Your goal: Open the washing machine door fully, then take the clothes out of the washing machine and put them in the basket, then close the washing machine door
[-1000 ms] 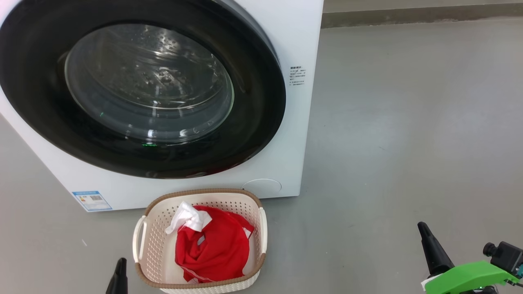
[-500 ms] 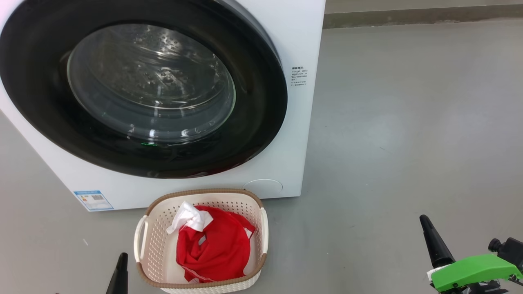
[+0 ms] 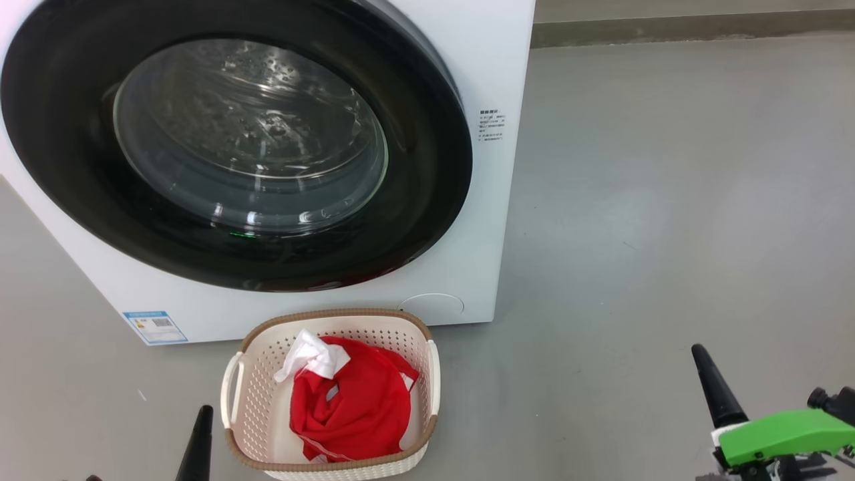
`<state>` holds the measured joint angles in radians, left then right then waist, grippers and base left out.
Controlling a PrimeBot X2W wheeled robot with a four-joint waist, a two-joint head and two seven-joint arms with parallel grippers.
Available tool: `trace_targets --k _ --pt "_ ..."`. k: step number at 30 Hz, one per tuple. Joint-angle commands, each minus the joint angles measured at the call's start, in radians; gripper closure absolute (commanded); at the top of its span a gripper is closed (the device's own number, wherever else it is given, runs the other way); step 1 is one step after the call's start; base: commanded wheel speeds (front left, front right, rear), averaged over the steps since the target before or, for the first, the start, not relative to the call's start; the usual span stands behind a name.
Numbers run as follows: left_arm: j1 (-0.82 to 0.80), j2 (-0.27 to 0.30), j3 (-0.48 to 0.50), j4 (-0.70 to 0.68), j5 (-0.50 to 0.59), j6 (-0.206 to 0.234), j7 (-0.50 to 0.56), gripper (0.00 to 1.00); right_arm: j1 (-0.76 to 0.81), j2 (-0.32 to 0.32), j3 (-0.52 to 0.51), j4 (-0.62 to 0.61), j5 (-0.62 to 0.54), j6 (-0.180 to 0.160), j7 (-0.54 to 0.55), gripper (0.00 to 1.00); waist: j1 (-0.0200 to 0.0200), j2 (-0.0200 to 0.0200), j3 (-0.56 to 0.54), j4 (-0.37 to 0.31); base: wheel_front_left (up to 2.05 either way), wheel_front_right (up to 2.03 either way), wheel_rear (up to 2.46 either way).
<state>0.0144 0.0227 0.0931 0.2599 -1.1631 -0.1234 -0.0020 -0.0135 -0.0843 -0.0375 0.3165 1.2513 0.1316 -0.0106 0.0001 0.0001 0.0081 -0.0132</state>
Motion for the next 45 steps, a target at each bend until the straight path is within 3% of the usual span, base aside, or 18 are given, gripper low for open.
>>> trace_targets --k 1,32,45 --pt "-0.050 0.021 0.019 -0.021 -0.028 -0.005 0.005 1.00 -0.058 -0.007 0.004 -0.032 0.022 -0.001 0.006 1.00 -0.0001 -0.0001 0.000 0.000 0.00 0.00 0.00" --pt "-0.111 0.026 0.020 -0.016 -0.378 -0.007 0.097 1.00 -0.088 0.024 -0.059 -0.066 0.306 -0.001 0.102 1.00 -0.0001 -0.0001 -0.004 0.011 0.00 0.00 0.00" --pt "-0.123 0.027 0.020 -0.014 -0.446 -0.007 0.115 1.00 -0.094 0.030 -0.072 -0.072 0.361 -0.001 0.121 1.00 -0.0001 -0.0001 -0.005 0.013 0.00 0.00 0.00"
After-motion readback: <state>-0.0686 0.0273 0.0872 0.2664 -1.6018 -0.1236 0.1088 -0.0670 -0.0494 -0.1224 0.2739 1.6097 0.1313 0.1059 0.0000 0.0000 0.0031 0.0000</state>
